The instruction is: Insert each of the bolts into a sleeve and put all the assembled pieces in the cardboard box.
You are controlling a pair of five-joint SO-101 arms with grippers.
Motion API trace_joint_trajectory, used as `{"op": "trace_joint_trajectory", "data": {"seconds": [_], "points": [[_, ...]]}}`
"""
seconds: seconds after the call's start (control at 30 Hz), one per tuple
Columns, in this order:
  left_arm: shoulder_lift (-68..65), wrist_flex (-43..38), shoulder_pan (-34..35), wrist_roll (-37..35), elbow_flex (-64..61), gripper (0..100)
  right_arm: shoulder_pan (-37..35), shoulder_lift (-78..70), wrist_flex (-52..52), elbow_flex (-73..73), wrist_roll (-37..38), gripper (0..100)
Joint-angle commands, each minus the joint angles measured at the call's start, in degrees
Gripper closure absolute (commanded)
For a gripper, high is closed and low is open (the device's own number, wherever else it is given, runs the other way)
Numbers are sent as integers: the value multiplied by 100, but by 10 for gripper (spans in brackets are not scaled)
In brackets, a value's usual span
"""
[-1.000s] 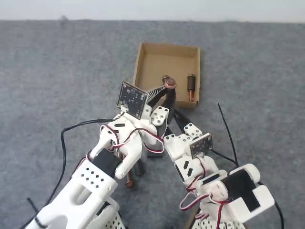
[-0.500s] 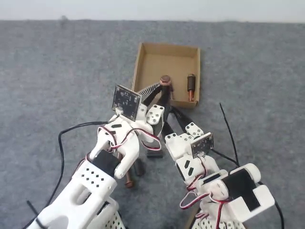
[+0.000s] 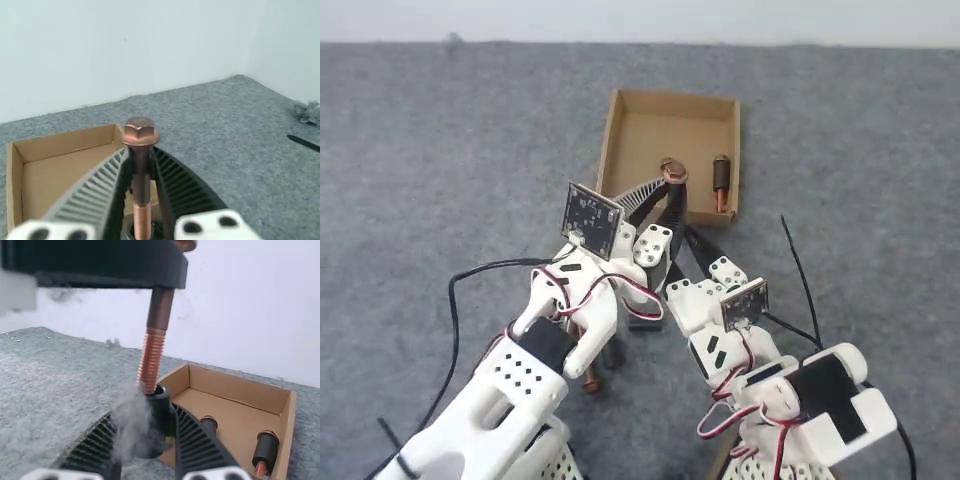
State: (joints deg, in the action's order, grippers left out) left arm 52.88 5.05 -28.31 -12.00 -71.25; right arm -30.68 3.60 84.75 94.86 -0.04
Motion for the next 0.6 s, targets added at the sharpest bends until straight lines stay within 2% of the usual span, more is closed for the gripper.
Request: {"op": "trace_joint_trajectory", "data": {"seconds": [0.0, 0.57], "points": [[105, -211, -26, -79, -57, 990, 66, 13, 92, 123, -26, 992], [105, -229, -88, -53, -444, 990, 92, 13, 92, 123, -26, 992]]}}
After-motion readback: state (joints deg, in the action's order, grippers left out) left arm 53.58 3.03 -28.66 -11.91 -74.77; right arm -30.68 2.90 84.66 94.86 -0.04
